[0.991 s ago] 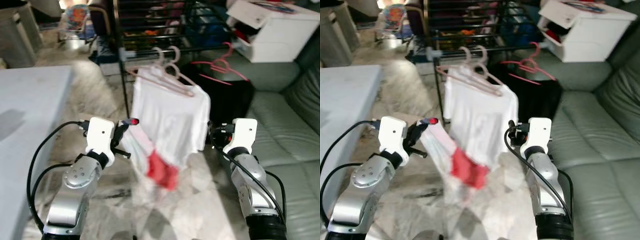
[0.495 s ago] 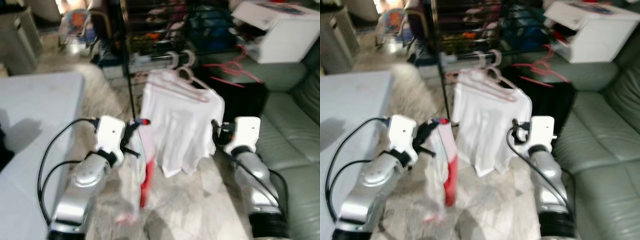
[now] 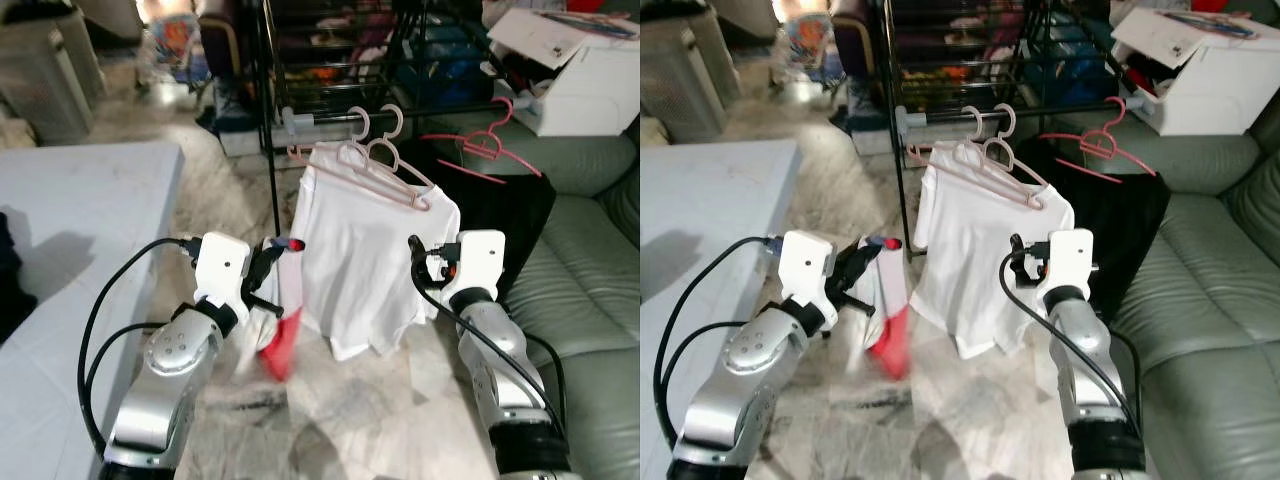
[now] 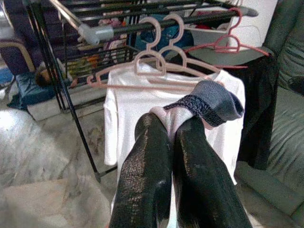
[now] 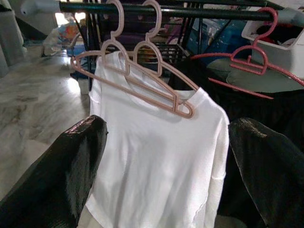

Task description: Hang hanger

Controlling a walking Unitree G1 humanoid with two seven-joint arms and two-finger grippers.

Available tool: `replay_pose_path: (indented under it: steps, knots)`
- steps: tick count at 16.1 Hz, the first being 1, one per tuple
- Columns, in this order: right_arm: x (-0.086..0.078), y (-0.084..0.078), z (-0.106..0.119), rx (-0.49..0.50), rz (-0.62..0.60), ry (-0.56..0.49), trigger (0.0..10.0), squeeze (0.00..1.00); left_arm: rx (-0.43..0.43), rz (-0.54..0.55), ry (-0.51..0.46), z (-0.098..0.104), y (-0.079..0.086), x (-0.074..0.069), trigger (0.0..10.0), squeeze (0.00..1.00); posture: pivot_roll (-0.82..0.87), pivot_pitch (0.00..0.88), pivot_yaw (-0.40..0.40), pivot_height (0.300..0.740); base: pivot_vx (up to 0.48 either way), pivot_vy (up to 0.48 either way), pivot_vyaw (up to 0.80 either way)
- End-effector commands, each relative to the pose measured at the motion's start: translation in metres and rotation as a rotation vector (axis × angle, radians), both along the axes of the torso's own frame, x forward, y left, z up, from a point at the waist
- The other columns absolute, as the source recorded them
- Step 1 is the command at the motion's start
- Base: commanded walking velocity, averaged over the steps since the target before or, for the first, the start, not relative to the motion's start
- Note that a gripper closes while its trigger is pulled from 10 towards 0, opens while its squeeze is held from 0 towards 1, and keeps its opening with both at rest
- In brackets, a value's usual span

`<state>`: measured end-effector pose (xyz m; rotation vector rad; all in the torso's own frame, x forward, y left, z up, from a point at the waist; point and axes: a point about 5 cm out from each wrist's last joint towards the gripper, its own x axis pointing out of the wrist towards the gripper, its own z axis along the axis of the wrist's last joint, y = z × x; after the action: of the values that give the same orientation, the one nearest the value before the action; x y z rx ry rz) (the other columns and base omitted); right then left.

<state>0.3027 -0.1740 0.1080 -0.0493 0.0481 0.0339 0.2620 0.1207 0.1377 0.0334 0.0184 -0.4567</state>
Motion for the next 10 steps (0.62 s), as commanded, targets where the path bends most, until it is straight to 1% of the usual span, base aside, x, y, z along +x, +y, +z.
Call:
replay_pose_path:
  steps: [1, 6, 10]
  knots:
    - [0.0027, -0.0019, 0.0036, -0.012, -0.001, -0.014, 10.0, 0.00, -0.007, -0.022, -0.034, 0.0064, -0.0030, -0.0001, 10.0, 0.00, 0.02, 0.009, 0.006, 0.740, 0.480, 0.000, 0.00]
    - [0.0037, -0.0006, 0.0039, -0.024, 0.011, -0.019, 10.0, 0.00, -0.008, -0.013, -0.027, 0.0059, -0.0021, 0.0013, 10.0, 0.00, 0.02, 0.009, 0.005, 0.740, 0.469, 0.000, 0.00]
    - [0.0041, -0.0041, 0.0032, -0.037, 0.008, -0.018, 10.0, 0.00, -0.012, -0.018, -0.013, 0.0051, -0.0038, 0.0018, 10.0, 0.00, 0.02, 0.010, 0.007, 0.740, 0.368, 0.307, 0.00]
